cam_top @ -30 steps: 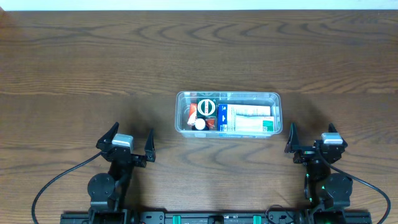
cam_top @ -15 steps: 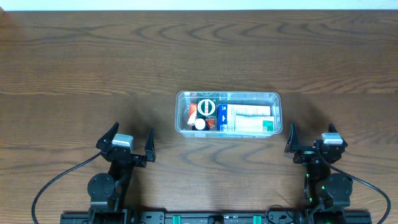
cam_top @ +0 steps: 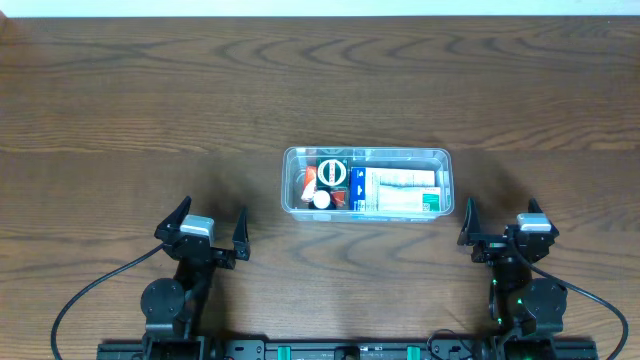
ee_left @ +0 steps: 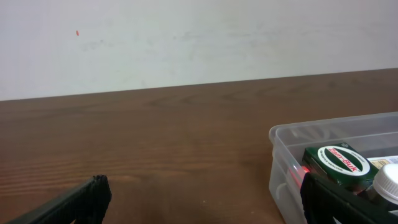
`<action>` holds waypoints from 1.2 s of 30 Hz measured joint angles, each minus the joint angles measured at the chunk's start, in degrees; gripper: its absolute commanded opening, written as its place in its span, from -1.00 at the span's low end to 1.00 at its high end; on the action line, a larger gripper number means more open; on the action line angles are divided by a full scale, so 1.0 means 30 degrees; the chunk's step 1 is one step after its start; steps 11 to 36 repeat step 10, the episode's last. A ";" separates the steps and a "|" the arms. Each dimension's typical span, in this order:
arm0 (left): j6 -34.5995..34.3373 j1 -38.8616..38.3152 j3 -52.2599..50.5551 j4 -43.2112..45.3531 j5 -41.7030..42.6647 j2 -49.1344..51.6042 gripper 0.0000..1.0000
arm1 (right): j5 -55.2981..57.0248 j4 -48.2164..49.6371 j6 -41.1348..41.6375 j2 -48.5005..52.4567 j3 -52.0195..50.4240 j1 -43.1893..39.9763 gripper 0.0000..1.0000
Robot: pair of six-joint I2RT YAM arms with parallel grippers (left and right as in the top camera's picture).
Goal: Pack container
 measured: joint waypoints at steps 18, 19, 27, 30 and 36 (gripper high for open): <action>0.0000 0.0000 0.0000 0.0000 0.0000 0.0000 0.96 | 0.0000 0.0000 0.0000 0.0000 0.0000 0.0000 0.99; 0.0000 0.0000 0.0000 0.0000 0.0000 0.0000 0.96 | 0.0000 0.0000 0.0000 0.0000 0.0000 0.0000 0.99; 0.0000 0.0000 0.0000 0.0000 0.0000 0.0000 0.96 | 0.0000 0.0000 0.0000 0.0000 0.0000 0.0000 0.99; 0.0000 0.0000 0.0000 0.0000 0.0000 0.0000 0.96 | 0.0000 0.0000 0.0000 0.0000 0.0000 0.0000 0.99; 0.0000 0.0000 0.0000 0.0000 0.0000 0.0000 0.96 | 0.0000 0.0000 0.0000 0.0000 0.0000 0.0000 0.99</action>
